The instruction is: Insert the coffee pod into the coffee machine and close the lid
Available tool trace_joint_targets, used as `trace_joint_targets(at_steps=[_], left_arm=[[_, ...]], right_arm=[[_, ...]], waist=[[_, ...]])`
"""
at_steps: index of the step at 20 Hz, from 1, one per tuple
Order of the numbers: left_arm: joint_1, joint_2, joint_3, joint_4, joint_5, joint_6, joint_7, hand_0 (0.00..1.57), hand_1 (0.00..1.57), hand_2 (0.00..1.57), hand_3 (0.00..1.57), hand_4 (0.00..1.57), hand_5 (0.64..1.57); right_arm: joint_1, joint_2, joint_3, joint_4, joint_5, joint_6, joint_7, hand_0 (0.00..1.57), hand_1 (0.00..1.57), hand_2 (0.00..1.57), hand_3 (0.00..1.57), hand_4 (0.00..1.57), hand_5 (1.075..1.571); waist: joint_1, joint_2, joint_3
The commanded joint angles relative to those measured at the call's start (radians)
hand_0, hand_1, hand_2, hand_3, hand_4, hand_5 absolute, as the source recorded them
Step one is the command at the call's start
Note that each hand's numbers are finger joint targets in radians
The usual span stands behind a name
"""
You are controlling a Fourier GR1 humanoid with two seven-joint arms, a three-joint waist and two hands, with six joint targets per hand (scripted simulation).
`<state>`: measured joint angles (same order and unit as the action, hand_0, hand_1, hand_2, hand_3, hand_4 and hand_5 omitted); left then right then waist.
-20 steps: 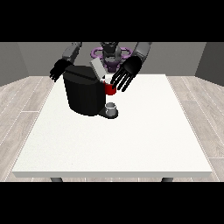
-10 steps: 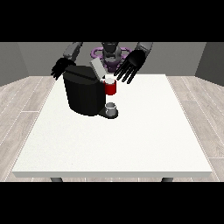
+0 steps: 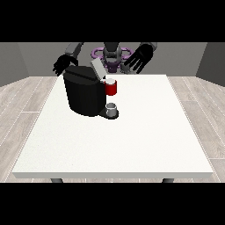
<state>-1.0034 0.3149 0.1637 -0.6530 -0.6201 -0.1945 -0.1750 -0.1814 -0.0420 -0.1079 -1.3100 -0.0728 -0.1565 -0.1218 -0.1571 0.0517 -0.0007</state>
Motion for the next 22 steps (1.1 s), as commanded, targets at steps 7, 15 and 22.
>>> trace_joint_targets(at_steps=[7, 15, 22], left_arm=[[0.282, -0.158, 0.159, -0.005, 0.242, -0.042, -0.088, 0.00, 0.00, 0.00, 0.00, 0.00, 1.571], [0.362, -0.229, 0.200, -0.048, 0.343, -0.063, -0.058, 0.00, 0.00, 0.00, 0.00, 0.00, 1.571], [0.444, -0.267, 0.189, -0.150, 0.421, -0.126, -0.064, 0.00, 0.00, 0.00, 0.00, 0.06, 1.571]], right_arm=[[0.119, -0.074, 0.012, -0.063, 0.018, 0.049, 0.053, 0.00, 0.00, 0.00, 0.00, 0.37, 1.571], [0.014, -0.158, -0.003, -0.134, -0.031, 0.147, 0.131, 0.00, 0.00, 0.00, 0.00, 0.00, 1.571], [-0.042, -0.140, 0.033, -0.127, 0.012, 0.136, 0.130, 0.00, 0.00, 0.00, 0.00, 0.00, 1.571]], waist=[[0.126, -0.252, -0.0003], [0.209, -0.292, 0.0006], [0.295, -0.256, 0.0009]])
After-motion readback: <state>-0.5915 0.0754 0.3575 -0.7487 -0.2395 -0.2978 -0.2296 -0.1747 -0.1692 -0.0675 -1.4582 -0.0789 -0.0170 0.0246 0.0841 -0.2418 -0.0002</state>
